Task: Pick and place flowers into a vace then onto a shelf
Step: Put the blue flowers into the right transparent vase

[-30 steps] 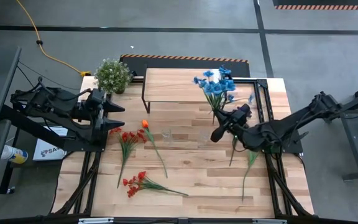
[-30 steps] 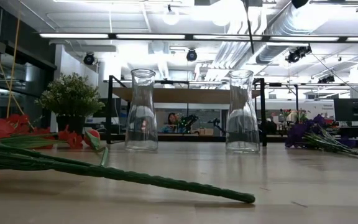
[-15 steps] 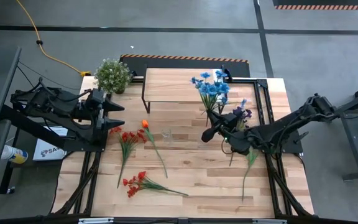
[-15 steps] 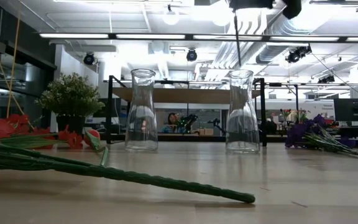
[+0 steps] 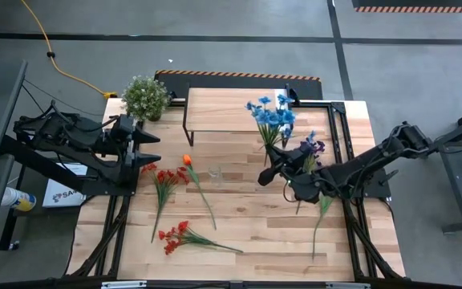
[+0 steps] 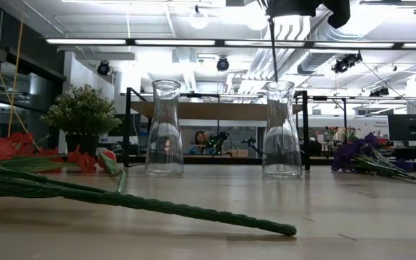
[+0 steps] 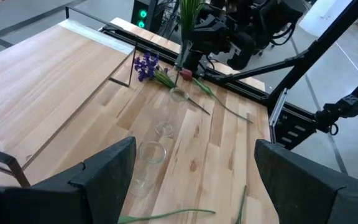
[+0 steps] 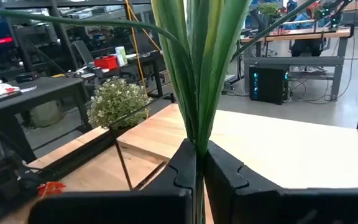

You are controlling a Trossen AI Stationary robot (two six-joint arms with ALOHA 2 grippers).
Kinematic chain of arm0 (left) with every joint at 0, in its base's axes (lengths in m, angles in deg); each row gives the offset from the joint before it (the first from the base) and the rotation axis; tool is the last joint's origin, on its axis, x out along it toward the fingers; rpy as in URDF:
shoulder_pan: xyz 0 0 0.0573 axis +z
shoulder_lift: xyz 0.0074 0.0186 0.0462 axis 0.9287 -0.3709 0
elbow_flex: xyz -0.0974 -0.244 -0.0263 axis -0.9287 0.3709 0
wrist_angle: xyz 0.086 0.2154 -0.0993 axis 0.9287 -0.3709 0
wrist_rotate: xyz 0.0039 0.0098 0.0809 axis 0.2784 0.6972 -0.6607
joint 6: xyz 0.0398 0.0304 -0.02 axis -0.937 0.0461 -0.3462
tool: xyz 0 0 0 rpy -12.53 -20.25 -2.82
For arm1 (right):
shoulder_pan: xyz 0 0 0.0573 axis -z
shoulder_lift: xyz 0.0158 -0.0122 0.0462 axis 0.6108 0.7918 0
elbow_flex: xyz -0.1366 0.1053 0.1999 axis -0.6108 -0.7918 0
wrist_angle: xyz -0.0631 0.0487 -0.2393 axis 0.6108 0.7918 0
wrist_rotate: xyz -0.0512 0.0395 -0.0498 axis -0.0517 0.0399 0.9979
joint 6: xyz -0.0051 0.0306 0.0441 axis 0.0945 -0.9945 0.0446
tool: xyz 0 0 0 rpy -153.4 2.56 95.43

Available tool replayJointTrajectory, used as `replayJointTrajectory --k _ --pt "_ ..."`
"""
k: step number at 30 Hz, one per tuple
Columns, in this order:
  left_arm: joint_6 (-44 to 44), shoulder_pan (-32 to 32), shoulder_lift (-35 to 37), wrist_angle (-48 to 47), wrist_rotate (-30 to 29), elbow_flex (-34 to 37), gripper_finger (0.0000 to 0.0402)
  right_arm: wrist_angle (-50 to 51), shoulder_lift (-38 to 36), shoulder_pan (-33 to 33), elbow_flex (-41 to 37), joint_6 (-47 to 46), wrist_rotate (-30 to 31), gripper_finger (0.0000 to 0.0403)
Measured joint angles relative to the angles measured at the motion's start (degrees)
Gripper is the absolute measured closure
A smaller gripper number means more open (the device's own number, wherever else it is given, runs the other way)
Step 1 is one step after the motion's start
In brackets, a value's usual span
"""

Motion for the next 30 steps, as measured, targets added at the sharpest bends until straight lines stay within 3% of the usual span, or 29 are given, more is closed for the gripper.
replayJointTrajectory --k 15,30 --pt "0.00 -0.01 0.00 0.00 0.00 0.00 0.0041 9.56 0.36 -1.21 0.00 -10.22 0.94 0.0391" --pt "0.00 -0.02 -0.02 0.02 0.02 0.00 0.0041 3.88 8.36 -1.21 0.00 -11.55 1.80 0.0393"
